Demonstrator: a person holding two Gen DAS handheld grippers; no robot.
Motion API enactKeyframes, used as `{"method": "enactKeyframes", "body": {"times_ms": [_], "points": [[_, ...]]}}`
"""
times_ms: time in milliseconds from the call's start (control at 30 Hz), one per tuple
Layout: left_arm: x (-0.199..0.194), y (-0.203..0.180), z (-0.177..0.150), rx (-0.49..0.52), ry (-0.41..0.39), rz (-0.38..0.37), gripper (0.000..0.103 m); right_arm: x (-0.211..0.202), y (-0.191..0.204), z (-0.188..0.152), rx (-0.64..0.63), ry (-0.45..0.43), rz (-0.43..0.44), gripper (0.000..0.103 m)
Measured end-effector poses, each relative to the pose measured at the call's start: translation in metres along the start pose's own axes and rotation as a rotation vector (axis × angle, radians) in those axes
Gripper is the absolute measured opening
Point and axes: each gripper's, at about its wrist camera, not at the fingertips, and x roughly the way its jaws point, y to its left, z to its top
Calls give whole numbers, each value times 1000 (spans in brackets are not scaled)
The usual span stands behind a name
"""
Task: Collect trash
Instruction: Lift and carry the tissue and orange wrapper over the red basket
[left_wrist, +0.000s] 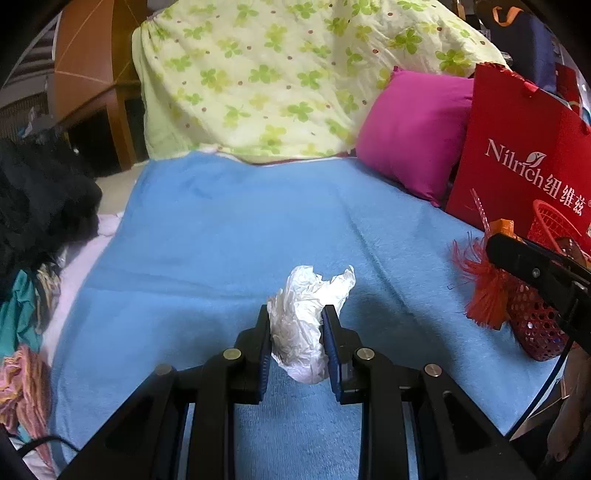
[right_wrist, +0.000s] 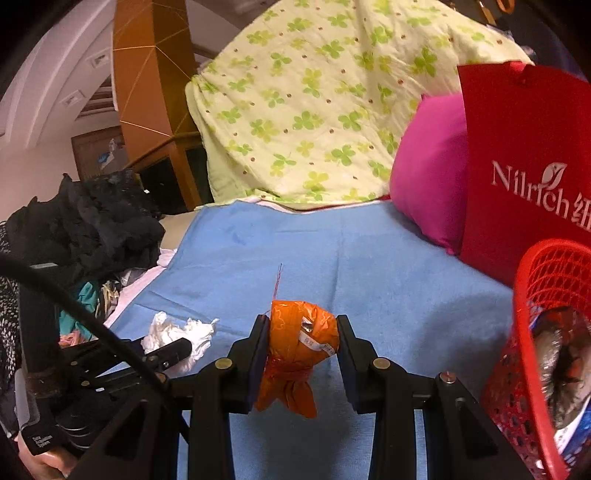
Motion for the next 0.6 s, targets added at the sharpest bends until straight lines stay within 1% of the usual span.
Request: {"method": "enactKeyframes", "body": {"times_ms": [267, 600], "points": [[-24, -24, 8, 47, -29, 18, 27, -30, -9, 5, 4, -55, -5, 38], [-41, -48, 19, 100, -58, 17, 27, -57, -24, 10, 29, -113, 17, 38]]}}
